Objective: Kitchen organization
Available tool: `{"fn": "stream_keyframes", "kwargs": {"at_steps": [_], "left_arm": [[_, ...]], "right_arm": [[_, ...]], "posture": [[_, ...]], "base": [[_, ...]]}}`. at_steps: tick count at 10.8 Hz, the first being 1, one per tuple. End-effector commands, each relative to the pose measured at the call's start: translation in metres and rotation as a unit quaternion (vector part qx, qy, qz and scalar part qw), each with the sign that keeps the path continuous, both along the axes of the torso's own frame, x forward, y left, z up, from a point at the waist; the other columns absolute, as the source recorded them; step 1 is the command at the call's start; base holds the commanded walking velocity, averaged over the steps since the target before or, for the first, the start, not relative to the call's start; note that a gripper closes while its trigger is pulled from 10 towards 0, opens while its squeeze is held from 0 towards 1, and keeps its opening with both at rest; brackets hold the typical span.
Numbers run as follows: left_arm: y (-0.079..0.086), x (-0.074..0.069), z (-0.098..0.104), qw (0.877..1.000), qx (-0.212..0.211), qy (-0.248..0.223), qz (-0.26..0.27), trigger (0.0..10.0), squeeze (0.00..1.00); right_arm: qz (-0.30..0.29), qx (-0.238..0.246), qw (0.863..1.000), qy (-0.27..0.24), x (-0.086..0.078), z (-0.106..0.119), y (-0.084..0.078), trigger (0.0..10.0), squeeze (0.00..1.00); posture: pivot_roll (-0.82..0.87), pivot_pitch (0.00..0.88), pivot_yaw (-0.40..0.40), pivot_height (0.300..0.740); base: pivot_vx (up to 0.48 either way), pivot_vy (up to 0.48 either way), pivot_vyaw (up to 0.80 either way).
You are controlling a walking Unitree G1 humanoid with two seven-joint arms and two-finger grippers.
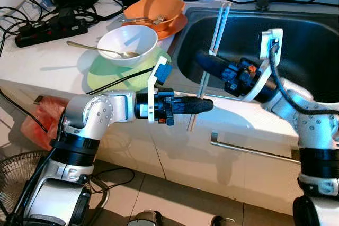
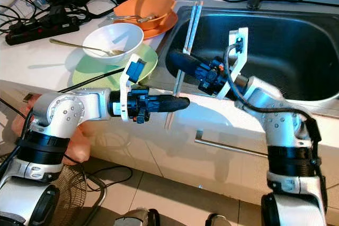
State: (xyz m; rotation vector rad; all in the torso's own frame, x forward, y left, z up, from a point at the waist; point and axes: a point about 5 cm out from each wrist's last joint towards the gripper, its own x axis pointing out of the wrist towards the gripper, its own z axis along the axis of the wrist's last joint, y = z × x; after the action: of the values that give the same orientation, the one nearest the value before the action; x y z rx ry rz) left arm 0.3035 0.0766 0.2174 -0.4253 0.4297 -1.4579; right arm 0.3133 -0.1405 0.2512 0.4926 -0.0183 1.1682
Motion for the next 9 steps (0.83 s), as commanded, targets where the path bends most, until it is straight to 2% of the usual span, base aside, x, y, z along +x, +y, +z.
{"fn": "stream_keyframes", "kwargs": {"at_steps": [1,6,9], "left_arm": [[-0.001,-0.004,0.005,1.0,-0.006,-0.016,-0.019,0.0,0.0],[0.002,0.001,0.001,1.0,0.001,-0.022,-0.002,0.0,0.0],[0.005,0.006,0.001,0.999,-0.014,-0.029,0.018,0.0,0.0]], "right_arm": [[-0.006,0.0,1.0,0.009,0.002,0.0,-0.004,0.0,0.0],[0.001,-0.008,1.0,0.013,0.001,-0.003,-0.003,0.0,0.0],[-0.003,-0.005,1.0,0.014,0.0,-0.002,-0.006,0.0,0.0]], "posture": [[0.05,0.103,0.118,0.74],[0.05,0.101,0.113,0.74],[0.04,0.099,0.109,0.74]], "base": [[0.0,0.0,0.0],[0.0,0.0,0.0],[0.0,0.0,0.0]]}}
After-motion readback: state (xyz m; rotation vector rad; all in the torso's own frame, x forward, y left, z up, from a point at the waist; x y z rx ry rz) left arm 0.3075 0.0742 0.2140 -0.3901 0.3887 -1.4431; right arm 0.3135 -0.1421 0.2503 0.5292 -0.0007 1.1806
